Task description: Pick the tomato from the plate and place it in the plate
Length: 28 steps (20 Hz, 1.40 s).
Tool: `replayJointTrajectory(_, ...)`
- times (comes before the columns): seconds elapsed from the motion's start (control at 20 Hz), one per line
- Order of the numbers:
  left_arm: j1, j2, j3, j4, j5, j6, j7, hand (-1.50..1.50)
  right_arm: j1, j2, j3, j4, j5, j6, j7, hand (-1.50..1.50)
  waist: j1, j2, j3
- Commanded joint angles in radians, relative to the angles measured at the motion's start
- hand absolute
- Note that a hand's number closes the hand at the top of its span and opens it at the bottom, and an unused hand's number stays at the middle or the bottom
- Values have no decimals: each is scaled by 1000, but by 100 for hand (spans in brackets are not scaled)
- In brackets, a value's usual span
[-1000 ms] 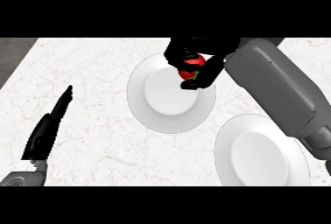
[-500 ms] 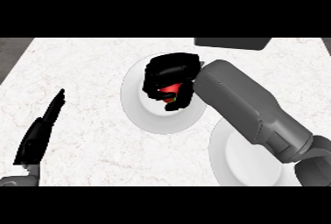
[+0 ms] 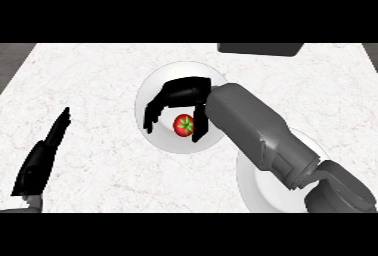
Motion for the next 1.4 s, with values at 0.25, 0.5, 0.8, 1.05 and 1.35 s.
replayJointTrajectory(0.25, 9, -6, -6, -19, -8, 1, -13, 0, -62, 14, -206, 148, -242, 234, -23, -150, 5, 6, 0)
replayJointTrajectory(0.5, -11, -14, -15, -9, -24, 10, -15, 0, -157, -39, -298, 232, -339, 332, 98, -150, 23, 18, 0)
replayJointTrajectory(0.8, -52, -11, -30, -24, -11, -23, 0, 0, -156, -77, -372, 254, -432, 409, 165, -150, 62, 50, 2)
replayJointTrajectory(1.05, -64, -3, -24, -26, -9, -26, -1, 0, -160, -115, -403, 226, -469, 427, 177, -150, 88, 62, 3)
replayJointTrajectory(1.35, -81, -25, -52, -25, -27, -19, 0, 0, -165, -164, -416, 197, -487, 422, 201, -150, 104, 78, 4)
